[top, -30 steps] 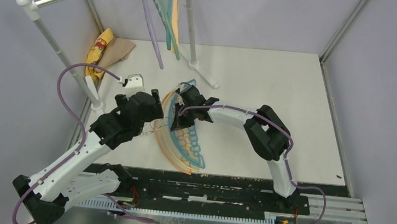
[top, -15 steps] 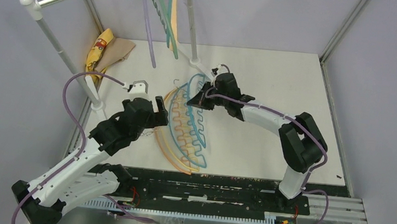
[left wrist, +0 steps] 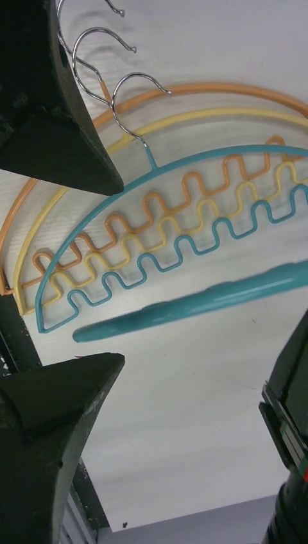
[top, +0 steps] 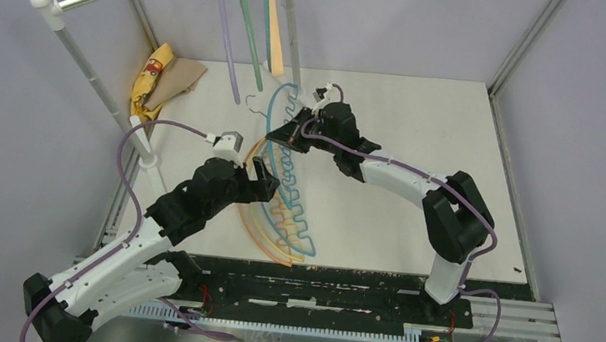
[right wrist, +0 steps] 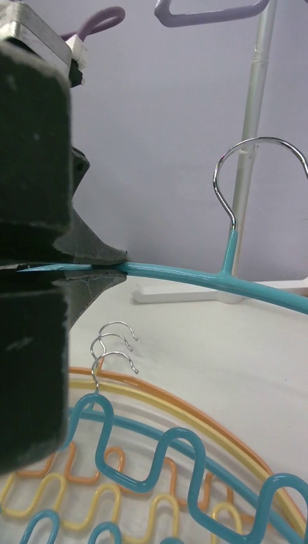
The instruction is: Organize the hangers
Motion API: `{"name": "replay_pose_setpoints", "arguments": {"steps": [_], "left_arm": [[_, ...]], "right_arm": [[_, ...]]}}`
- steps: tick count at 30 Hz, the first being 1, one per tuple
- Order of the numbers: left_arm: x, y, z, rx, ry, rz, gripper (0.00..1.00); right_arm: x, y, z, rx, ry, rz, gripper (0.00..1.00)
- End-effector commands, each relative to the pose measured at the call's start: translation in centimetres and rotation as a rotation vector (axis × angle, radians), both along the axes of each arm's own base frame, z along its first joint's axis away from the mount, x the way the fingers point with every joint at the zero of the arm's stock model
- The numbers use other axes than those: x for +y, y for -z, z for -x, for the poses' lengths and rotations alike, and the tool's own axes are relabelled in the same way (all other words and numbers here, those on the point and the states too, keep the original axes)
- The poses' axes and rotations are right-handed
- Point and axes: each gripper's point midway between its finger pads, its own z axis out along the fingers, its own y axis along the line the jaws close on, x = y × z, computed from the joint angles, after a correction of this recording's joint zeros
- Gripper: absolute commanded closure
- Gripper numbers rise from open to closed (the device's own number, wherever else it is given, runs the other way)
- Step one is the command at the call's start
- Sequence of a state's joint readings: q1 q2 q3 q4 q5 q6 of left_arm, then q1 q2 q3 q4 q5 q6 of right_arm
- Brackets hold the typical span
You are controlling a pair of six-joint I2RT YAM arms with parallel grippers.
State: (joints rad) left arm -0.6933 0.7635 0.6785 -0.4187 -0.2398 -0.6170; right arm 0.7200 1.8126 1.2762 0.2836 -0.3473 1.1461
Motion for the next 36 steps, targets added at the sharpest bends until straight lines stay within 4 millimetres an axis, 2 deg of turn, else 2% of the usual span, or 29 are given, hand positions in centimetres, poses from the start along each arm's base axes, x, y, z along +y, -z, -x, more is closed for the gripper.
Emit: {"name": "replay_pose_setpoints", "arguments": {"steps": [1, 6, 15, 18, 20, 25, 29, 30, 34, 35, 36], "left_arm": [[-1.8, -2.1, -0.6, -0.057, 0.029, 0.106, 0.01], [-2.7, -1.8, -0.3, -0.048, 0.050, 0.149, 0.01], [-2.5, 3.8, -0.9, 0.015, 0.007, 0.100, 0.01], [-2.5, 4.8, -1.2, 0.018, -0.013, 0.089, 0.05], [-2.1, 4.8, -1.6, 0.009, -0.043, 0.080, 0.12], [-1.6, 3.8, -2.2, -0.031, -0.068, 0.064, 0.29], [-1.2, 3.5, -2.6, -0.040, -0.093, 0.043, 0.37], [-1.1, 3.5, -2.7, -0.041, -0.099, 0.039, 0.43], [-0.6, 4.2, -2.8, -0.033, -0.124, 0.025, 0.87], [-0.5, 4.4, -2.8, -0.027, -0.135, 0.020, 0.95], [-0.3, 4.7, -2.8, -0.021, -0.144, 0.014, 0.97]], "right_arm": [[2.7, -4.6, 0.0, -0.094, -0.017, -0.117, 0.99], [3.8, -4.6, 0.4, -0.088, -0.031, -0.132, 0.99], [4.0, -9.3, 2.9, -0.058, -0.072, -0.338, 0.99], [4.2, -9.5, 3.8, -0.018, -0.104, -0.353, 0.99], [4.1, -8.9, 4.1, 0.006, -0.108, -0.349, 0.99], [4.1, -5.9, 4.3, 0.074, -0.111, -0.297, 0.99], [4.4, -4.9, 4.6, 0.120, -0.127, -0.324, 0.99], [4.5, -4.8, 4.6, 0.128, -0.131, -0.333, 0.99], [4.6, -4.5, 5.0, 0.150, -0.150, -0.339, 0.99], [4.5, -4.4, 5.0, 0.153, -0.151, -0.335, 0.99], [4.4, -4.2, 5.2, 0.156, -0.152, -0.329, 0.99]]}}
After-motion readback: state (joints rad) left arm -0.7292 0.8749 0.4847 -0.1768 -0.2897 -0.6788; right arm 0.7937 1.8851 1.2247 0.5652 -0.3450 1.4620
